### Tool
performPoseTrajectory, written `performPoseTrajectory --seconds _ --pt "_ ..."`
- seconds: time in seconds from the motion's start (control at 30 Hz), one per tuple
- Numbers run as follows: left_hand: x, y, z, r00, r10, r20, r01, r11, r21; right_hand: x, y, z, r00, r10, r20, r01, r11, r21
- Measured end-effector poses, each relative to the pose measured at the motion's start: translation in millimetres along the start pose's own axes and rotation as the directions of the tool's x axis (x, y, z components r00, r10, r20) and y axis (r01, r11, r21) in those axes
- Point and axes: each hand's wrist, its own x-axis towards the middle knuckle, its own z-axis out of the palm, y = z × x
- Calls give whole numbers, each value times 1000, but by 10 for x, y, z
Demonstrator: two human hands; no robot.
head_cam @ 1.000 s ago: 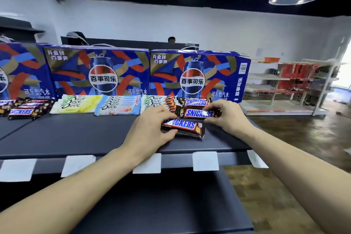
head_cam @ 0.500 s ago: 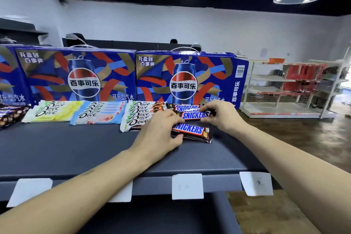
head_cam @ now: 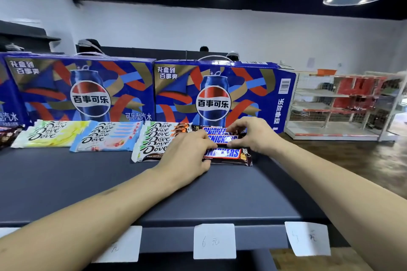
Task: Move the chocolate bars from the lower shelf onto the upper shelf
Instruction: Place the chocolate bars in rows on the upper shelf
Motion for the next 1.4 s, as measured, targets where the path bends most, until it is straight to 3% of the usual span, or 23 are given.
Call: performPoseTrajectory --seconds 0.17,0.5,0.77,1.03,1.27,1.4 --pt "242 -4 41 999 -17 43 13 997 70 -54 108 -112 979 36 -199 -27 999 46" --pt "411 -53 220 989 -142 37 143 989 -39 -235 58 -114 971 65 -228 -45 995 93" --pt "254 -72 86 987 -155 34 156 987 -35 -442 -190 -35 978 40 -203 -22 996 88" --pt "-377 -29 -201 986 -158 -52 158 987 0 -764 -655 236 994 -24 -103 39 987 155" --pt "-1111 -176 -658 951 -308 17 306 948 90 -919 -1274 567 986 -160 -35 164 969 186" --pt "-1609 -380 -956 914 -404 -38 406 908 106 -985 -1784 783 969 -246 -1 238 935 263"
